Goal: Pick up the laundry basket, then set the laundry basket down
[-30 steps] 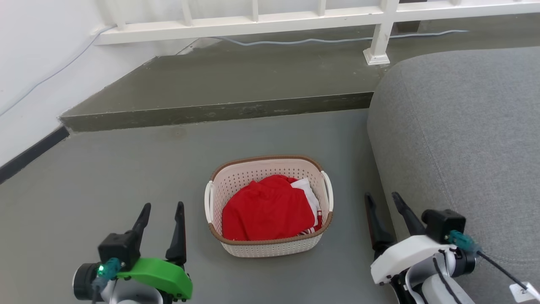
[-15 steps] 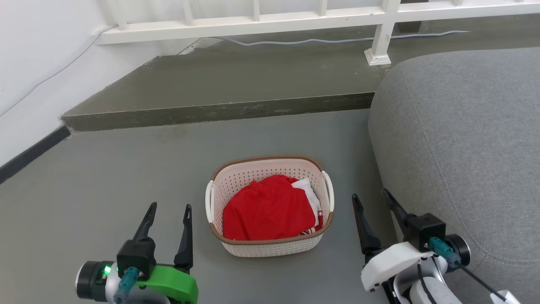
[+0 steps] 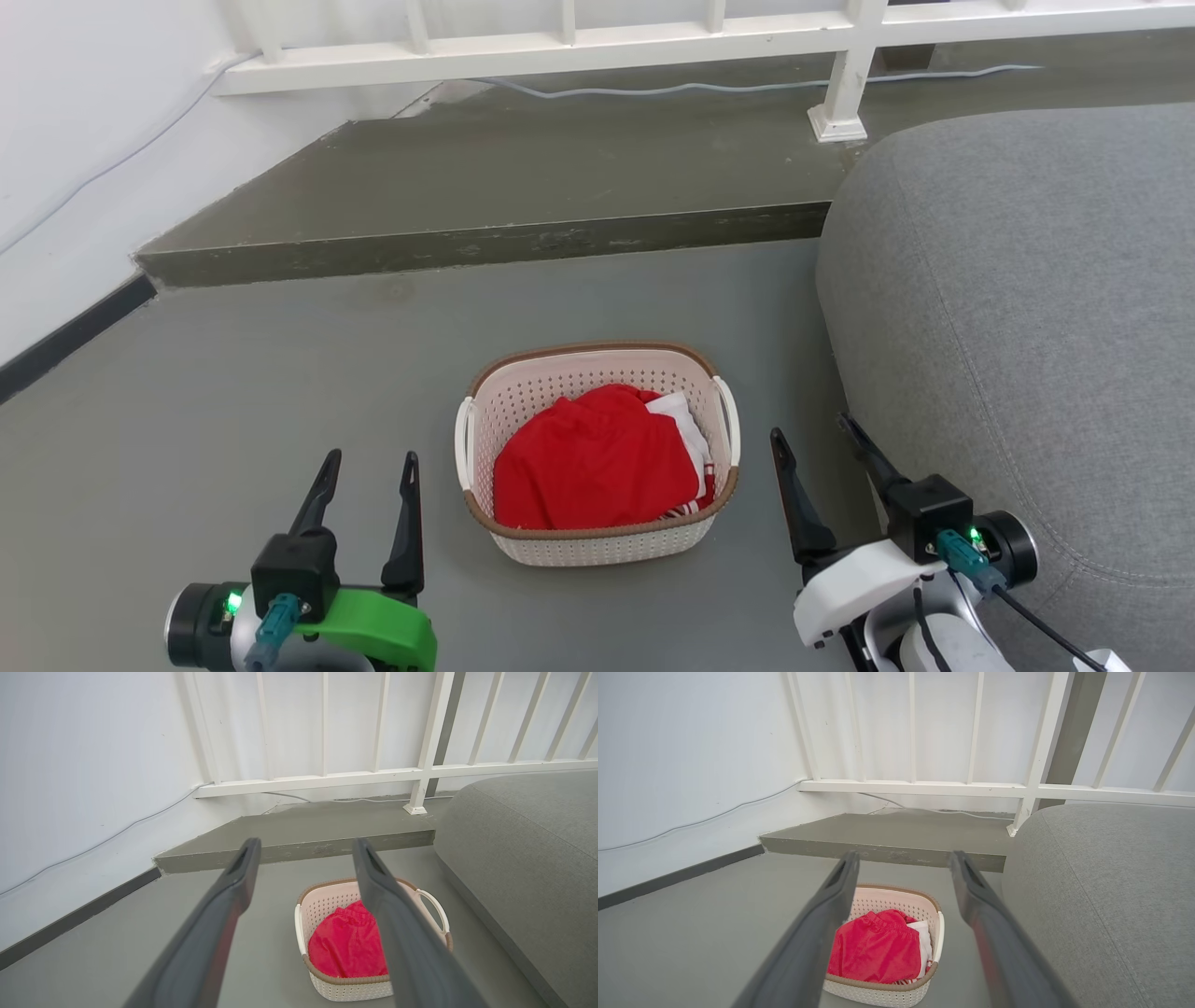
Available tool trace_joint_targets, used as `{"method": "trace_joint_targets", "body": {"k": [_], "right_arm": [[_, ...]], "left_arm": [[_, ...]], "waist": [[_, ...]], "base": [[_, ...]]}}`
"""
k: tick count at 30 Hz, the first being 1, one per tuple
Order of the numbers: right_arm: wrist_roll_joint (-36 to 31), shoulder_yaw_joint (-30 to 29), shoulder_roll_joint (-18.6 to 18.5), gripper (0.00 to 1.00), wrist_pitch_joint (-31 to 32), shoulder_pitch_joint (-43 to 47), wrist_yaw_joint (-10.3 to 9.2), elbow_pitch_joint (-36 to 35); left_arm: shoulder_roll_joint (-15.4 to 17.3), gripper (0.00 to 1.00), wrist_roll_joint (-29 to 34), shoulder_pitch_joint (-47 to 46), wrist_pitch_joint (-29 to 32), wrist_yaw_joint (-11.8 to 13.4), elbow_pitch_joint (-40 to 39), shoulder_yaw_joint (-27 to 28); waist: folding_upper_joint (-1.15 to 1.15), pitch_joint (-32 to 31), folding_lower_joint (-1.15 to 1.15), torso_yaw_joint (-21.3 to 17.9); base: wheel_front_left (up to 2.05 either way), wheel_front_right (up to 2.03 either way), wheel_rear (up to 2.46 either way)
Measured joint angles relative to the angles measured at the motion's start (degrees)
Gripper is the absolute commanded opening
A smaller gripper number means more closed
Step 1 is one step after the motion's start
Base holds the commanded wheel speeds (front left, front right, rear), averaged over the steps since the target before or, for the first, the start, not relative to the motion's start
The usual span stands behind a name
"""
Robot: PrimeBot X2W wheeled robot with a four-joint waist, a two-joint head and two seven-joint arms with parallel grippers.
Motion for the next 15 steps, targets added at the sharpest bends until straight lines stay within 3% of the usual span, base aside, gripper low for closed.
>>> {"method": "trace_joint_targets", "body": {"k": [15], "right_arm": [[0.5, -0.3, 0.0, 1.0, 0.0, 0.0, 0.0, -0.3]], "left_arm": [[-0.1, 1.0, 0.0, 0.0, 0.0, -0.2, 0.4, 0.4]], "waist": [[0.0, 0.3, 0.0, 0.1]], "base": [[0.0, 0.0, 0.0]]}}
